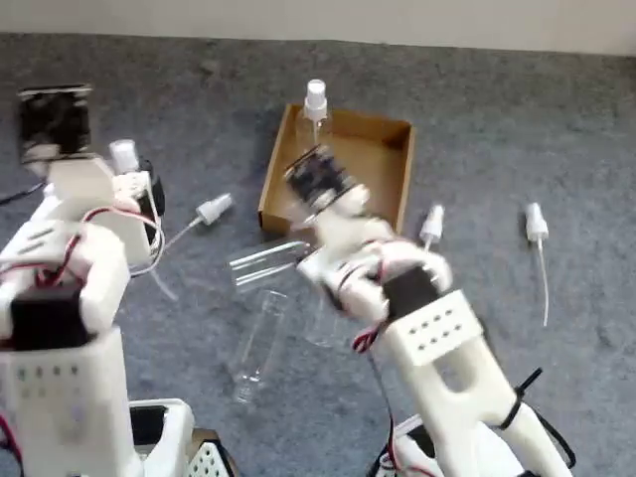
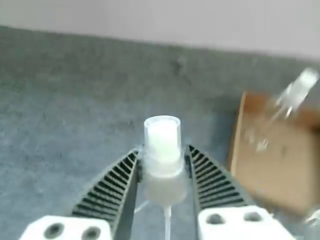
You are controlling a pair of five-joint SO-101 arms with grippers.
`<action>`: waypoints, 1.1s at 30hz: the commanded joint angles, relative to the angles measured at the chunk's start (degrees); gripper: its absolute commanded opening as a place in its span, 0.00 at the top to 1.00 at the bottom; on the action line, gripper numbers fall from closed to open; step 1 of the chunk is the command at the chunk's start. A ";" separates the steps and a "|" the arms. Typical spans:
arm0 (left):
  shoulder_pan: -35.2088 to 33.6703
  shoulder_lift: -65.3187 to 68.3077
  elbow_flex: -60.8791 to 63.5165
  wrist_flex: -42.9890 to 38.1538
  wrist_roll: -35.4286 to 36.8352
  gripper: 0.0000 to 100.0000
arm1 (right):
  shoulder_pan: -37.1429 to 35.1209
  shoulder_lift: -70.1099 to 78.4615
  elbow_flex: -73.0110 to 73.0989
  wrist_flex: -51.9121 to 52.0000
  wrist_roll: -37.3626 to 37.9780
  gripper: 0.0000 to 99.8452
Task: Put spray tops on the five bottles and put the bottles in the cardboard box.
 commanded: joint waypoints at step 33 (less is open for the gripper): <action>8.40 -17.71 8.13 -9.93 16.70 1.00 | -12.00 -13.67 14.29 -9.98 -0.62 1.00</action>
